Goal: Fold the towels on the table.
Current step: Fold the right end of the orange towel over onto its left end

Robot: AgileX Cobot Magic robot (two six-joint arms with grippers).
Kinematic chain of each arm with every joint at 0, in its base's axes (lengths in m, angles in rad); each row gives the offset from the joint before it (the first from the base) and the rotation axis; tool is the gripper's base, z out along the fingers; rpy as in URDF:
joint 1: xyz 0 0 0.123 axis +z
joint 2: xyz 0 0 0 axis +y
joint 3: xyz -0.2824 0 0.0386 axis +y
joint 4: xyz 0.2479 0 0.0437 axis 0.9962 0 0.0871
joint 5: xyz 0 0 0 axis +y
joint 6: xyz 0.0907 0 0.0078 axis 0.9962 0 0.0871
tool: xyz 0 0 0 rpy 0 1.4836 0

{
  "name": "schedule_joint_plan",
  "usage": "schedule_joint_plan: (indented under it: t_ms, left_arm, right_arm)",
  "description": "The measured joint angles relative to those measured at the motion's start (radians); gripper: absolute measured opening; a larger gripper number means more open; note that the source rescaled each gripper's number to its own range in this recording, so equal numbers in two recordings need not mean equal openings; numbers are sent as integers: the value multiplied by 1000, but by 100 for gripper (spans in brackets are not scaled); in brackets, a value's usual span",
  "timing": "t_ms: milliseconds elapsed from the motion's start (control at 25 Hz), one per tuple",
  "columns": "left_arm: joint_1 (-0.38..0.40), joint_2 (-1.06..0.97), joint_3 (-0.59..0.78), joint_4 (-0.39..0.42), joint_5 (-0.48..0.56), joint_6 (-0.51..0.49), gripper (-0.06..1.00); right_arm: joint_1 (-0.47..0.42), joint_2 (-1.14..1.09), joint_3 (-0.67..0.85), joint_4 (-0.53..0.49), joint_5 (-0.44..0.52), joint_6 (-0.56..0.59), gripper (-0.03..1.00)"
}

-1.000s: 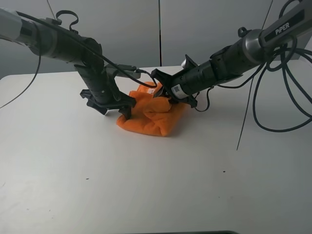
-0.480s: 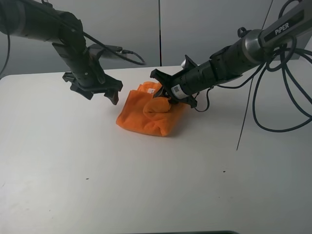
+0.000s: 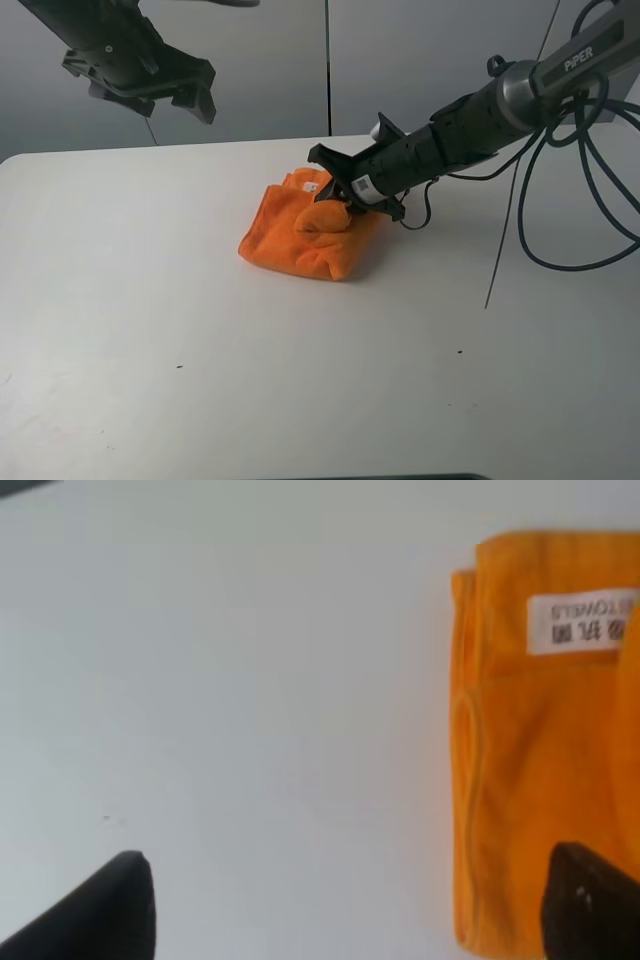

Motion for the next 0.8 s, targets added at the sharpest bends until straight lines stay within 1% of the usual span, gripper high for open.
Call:
schedule_joint_plan:
  t_ms: [40,80,120,240,280,320,400,520,800]
  left_arm:
    - [0,-26,0,0,3,0,100]
    - [0,-49,-2,0,6,0,100]
    - [0,-68,-8,0,16,-4,100]
    - [0,-102,-32,5,48,-15,100]
    - [0,-108,-42,4,59,-17,100]
    - [0,-112,-54,4,75,-19,100]
    - [0,-115,-84,7,105,-19,100]
    - [0,-115,-128,9,140,-20,100]
    - [0,-115,-212,13,182,-21,100]
  right_arm:
    - [0,1,-5,-2,9,-2,20]
    - [0,2,-12,-4,26,-4,30]
    - [0,2,-25,-4,59,-6,48]
    - [0,2,-63,1,140,-8,91]
    - [1,0,-77,1,154,-8,95]
    - [2,0,-88,1,168,-5,98]
    - [11,-10,-106,1,174,2,99]
    - [40,-36,-132,1,183,9,100]
    - [115,-70,-164,-12,192,23,100]
